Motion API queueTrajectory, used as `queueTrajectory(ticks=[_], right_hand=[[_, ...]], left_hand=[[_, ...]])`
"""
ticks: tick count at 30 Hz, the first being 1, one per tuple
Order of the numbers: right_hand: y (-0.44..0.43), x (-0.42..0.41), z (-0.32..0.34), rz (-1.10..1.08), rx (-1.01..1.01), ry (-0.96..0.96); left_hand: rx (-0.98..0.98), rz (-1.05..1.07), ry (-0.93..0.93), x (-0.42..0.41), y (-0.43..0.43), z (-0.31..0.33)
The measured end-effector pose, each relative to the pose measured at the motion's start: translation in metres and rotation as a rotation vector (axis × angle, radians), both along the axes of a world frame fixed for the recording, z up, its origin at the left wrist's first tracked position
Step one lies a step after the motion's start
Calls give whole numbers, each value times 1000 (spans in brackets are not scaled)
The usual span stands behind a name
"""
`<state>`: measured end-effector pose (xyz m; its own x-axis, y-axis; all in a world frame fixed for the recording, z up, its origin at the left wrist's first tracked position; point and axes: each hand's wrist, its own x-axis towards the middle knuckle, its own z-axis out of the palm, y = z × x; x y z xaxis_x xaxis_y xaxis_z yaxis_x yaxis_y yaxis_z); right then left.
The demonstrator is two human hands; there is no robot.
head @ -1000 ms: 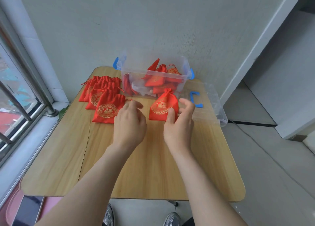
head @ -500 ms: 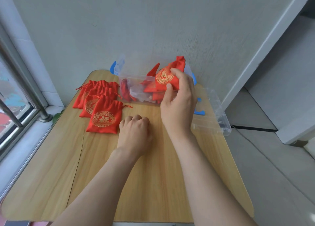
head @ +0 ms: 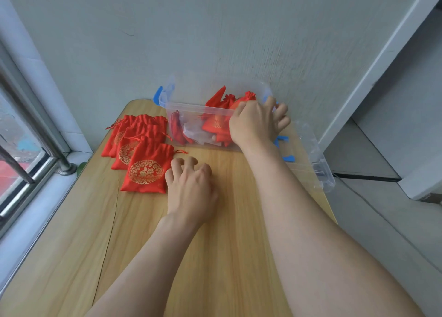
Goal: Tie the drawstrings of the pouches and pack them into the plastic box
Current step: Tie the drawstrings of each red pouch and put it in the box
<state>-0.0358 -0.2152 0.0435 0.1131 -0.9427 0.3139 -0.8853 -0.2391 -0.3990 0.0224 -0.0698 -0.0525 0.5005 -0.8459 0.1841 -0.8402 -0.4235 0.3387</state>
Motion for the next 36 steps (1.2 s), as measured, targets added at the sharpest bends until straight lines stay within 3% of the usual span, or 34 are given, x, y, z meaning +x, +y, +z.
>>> queueTrajectory(ticks=[5,11,14,21,28,31,36], right_hand=[[27,-4,-22,31,-122,-24],[82,-8,-42,127,-224,-136],[101,-8,-49,187,-93,-157],[137,-21,-46,328,209,-129],[162,-41,-34,247,653,-625],[163,-48,-34,163,717,-799],[161,-62,-34,32,721,-1040]], left_hand=[[-50,181,-51,10,3,2],[41,439,-49,31,18,6],[80,431,0,36,26,9],[-68,362,46,33,44,12],[-373,219,249,3,65,29],[-473,208,379,-10,71,41],[-544,158,841,-20,70,56]])
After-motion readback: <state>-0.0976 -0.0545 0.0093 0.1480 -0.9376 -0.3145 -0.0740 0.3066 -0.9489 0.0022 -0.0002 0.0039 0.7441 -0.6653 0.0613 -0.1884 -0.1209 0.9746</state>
